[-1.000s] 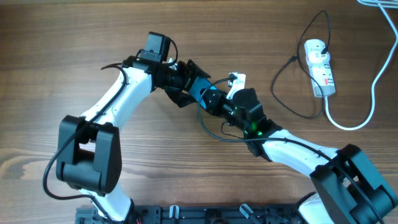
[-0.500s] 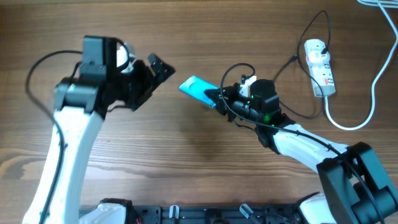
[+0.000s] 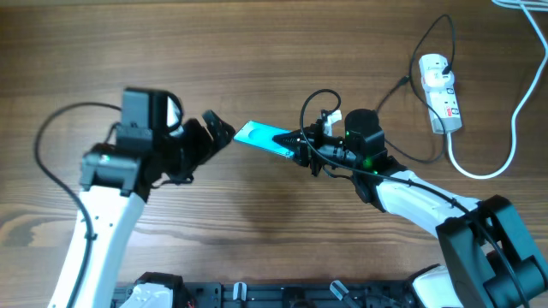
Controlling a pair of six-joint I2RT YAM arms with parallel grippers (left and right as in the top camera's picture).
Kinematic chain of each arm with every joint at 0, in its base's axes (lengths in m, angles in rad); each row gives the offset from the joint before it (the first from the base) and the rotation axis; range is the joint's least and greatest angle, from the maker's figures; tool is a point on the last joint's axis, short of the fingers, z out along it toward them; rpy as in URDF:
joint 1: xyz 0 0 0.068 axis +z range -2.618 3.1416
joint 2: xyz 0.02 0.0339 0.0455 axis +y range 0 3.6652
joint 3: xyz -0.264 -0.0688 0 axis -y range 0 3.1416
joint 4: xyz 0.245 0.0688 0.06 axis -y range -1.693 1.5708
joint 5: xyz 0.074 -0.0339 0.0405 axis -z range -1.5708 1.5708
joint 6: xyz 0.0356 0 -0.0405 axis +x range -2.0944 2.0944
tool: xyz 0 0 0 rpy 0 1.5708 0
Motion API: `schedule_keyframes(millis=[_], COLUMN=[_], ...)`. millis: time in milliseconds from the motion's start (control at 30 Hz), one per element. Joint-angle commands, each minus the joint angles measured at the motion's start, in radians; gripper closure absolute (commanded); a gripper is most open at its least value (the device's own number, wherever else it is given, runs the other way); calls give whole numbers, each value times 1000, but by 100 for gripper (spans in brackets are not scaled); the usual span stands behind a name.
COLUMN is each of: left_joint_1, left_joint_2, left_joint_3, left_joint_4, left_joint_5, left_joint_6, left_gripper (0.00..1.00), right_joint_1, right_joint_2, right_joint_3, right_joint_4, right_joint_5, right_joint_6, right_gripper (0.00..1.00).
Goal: Plug charger to phone and switch on socket
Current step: 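Open the left gripper and pull it back from the phone, then regrasp the phone's bottom end with the left gripper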
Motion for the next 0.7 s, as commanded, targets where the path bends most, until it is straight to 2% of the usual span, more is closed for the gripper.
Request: schedule_keyframes(millis=[0, 100, 133, 267, 433, 667], left_joint_1=[-3, -3, -3, -3, -4, -34], left_joint_2=[-134, -300, -442, -541, -520, -377], left_joint_3=[-131, -158, -160, -183, -254, -265], left_joint_4=[116, 129, 92, 92, 161, 273], left_joint_5=[38, -66, -162, -158, -98, -98], left_joint_6=[-42, -40, -40, -40, -79, -167], left_gripper=[0, 0, 0, 0, 0, 0], right_joint_1=[-1, -1, -1, -1, -1, -1], right_joint_2=[-15, -15, -15, -15, -15, -15], right_joint_3=[19, 19, 19, 19, 19, 19], right_joint_4=[15, 14, 15, 14, 15, 15], right_joint_5=[-40, -39, -39, -40, -62, -72], right_joint_6=[11, -6, -13, -13, -14, 85], right_gripper=[95, 96, 96, 96, 96, 96])
